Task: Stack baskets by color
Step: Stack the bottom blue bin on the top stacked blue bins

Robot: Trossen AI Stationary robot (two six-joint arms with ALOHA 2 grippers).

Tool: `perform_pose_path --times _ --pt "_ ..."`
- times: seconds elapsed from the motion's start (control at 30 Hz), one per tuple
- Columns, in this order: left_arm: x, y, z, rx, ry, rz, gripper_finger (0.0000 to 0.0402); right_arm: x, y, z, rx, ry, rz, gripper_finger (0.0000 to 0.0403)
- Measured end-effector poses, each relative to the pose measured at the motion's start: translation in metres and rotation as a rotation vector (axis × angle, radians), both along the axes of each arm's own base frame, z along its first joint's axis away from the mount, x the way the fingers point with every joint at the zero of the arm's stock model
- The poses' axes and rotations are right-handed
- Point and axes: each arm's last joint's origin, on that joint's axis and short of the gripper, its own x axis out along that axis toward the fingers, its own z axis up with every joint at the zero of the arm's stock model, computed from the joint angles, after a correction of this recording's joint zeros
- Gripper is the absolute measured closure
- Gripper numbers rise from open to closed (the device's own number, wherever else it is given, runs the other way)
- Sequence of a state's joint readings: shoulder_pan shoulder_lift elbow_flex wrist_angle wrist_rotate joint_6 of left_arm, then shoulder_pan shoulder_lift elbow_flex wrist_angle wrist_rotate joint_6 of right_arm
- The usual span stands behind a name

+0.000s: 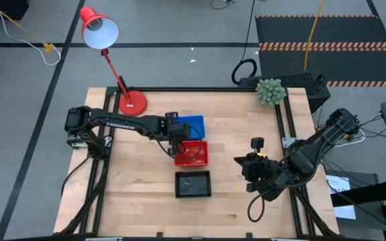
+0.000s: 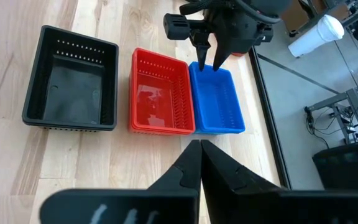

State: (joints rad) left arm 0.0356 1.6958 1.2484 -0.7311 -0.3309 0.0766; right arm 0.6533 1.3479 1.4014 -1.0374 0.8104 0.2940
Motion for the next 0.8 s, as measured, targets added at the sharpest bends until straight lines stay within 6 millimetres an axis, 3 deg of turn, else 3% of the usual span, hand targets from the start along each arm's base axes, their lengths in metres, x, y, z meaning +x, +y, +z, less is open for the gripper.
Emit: perform_pose_path --times 0.2,0.43,0.53,0.8 --pt "-0.001 -0.002 0.004 -0.044 -0.01 -0.031 0.0268 0.0 0.0 0.0 0.001 0.0 0.0 0.0403" --pt "-0.021 0.002 0.024 -0.038 -0.011 0.038 0.0273 0.0 0.0 -0.002 -0.003 0.006 0.001 0.0403" --pt "-0.024 0.009 0.023 -0.023 -0.01 0.067 0.0298 0.0 0.0 -0.007 -0.01 0.018 0.001 0.0403" --pt "-0.04 0.035 -0.007 -0.075 0.095 0.117 0.0395 0.0 0.0 -0.011 -0.012 0.02 0.002 0.0403"
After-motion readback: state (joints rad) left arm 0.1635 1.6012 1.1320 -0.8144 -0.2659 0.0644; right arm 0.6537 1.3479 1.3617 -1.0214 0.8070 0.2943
